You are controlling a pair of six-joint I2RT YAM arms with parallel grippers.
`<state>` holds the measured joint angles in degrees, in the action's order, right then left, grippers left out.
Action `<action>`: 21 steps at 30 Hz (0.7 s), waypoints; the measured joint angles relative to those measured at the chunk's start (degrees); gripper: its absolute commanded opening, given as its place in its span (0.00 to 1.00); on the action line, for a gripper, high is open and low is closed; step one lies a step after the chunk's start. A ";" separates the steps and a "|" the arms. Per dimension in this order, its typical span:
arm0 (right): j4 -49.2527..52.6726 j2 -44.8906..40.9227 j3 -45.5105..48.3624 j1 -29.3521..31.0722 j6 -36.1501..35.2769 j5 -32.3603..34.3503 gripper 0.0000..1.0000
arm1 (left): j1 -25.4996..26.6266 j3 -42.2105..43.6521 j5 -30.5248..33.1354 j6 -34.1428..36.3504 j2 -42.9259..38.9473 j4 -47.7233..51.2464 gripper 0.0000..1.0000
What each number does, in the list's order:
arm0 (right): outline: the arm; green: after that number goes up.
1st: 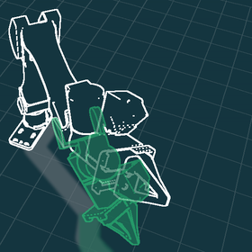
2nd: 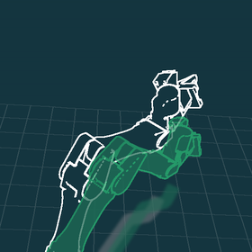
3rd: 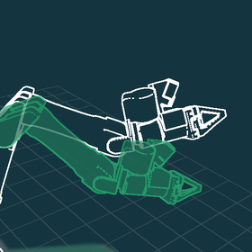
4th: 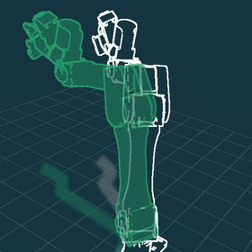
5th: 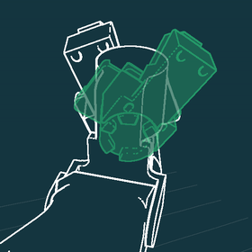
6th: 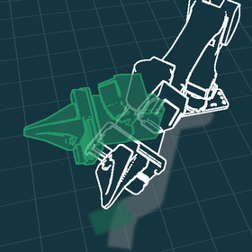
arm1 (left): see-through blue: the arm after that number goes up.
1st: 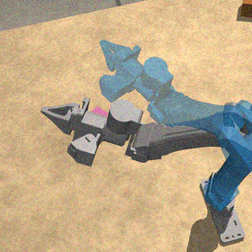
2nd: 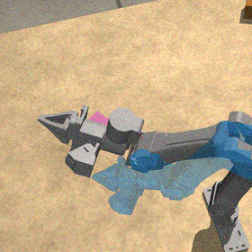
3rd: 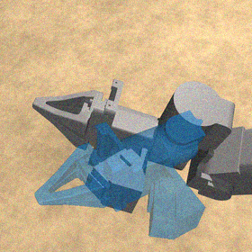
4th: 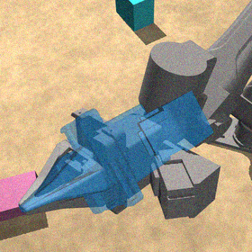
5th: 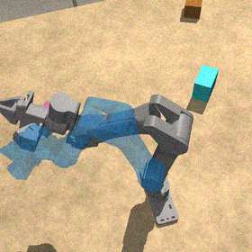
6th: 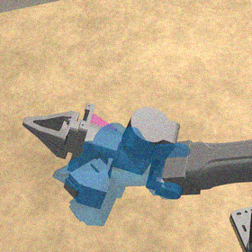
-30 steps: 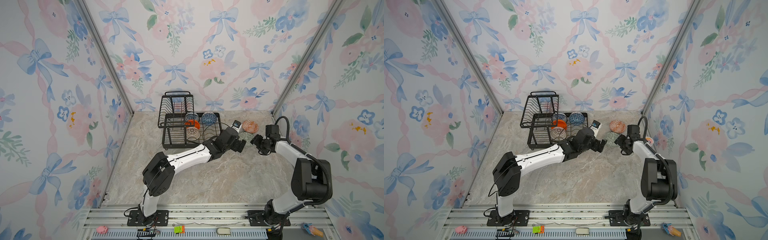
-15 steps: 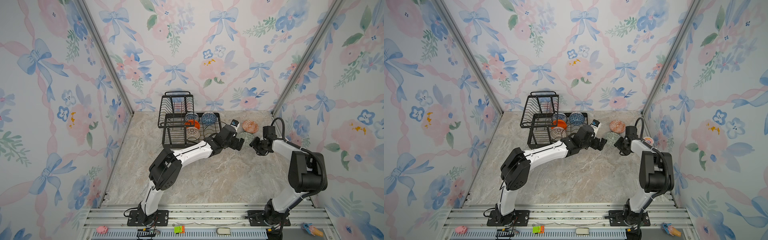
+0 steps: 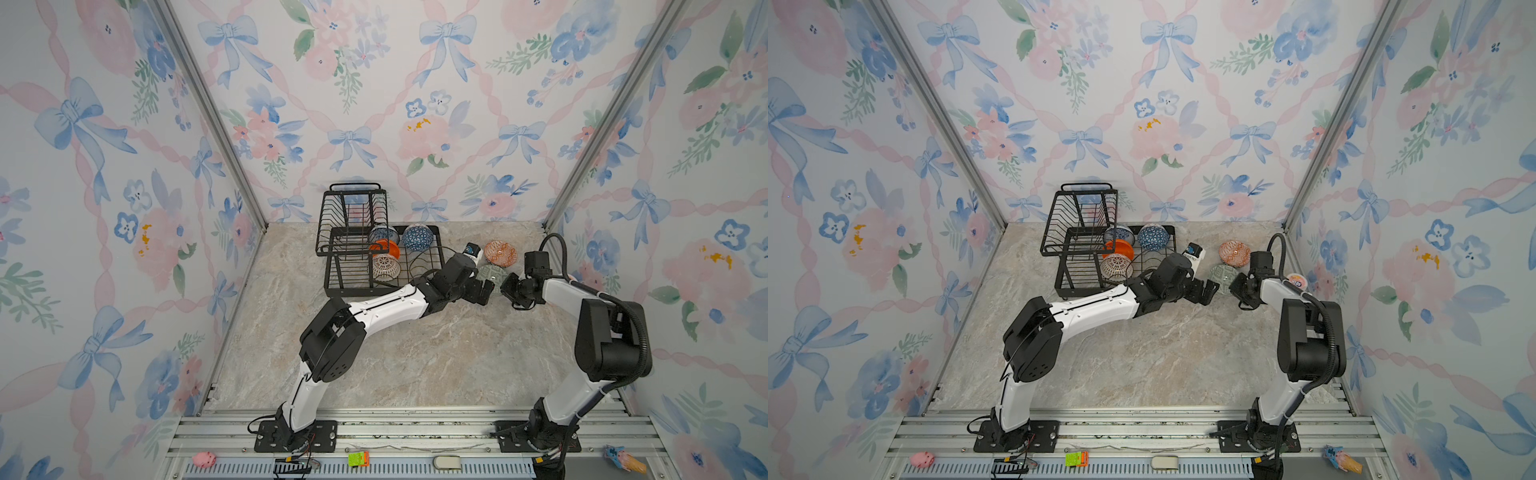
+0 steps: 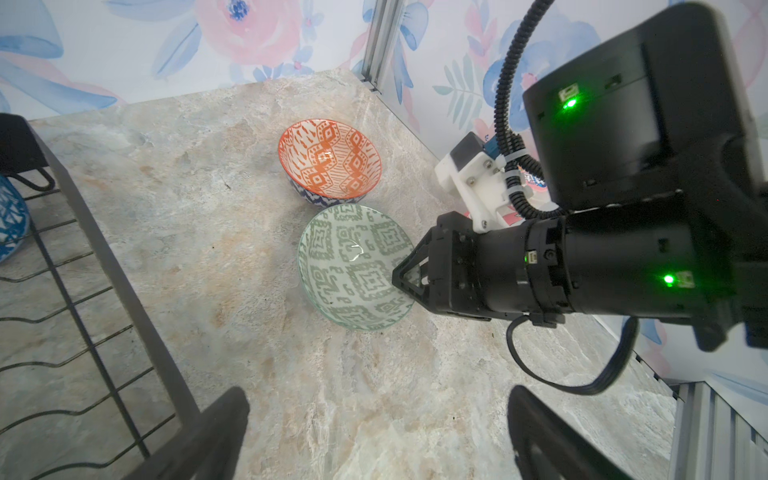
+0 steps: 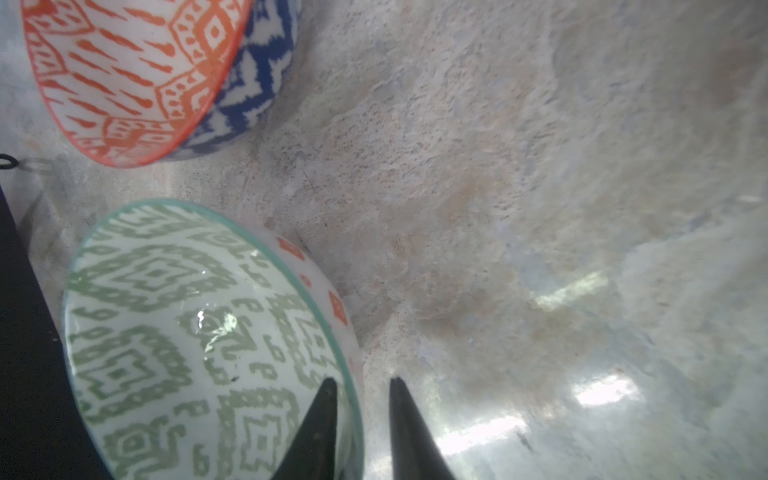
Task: Load the bowls into the dish rack
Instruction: 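Lower the right gripper onto the green-patterned bowl's rim while left approaches, then close the right gripper on the green bowl rim and lift it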
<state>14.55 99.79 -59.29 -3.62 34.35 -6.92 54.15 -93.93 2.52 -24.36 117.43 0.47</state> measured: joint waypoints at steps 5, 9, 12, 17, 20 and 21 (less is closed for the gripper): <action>-0.09 -0.13 0.00 0.81 -0.24 0.57 0.09 | -0.02 2.38 -0.35 -1.81 -1.03 0.09 0.98; 1.29 -1.53 0.13 2.84 -0.28 1.29 0.05 | -0.02 3.93 -0.44 -3.52 -1.99 -0.02 0.98; 2.67 -4.76 0.61 4.74 -0.33 1.64 0.01 | -0.13 6.08 -0.48 -5.70 -3.06 -0.83 0.98; 4.94 -12.37 0.59 8.07 -0.81 4.11 0.00 | -0.79 8.26 -0.52 -9.14 -3.96 -2.34 0.98; 6.03 -16.31 0.57 10.60 -1.81 6.91 0.00 | -1.60 9.31 -0.70 -11.17 -5.03 -3.69 0.98; 6.29 -17.42 0.57 11.56 -2.32 7.98 0.00 | -1.84 9.55 -0.72 -11.93 -5.49 -4.11 0.98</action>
<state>20.84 82.37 -58.72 7.94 32.03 1.06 52.31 -84.38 1.80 -36.29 111.94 -3.64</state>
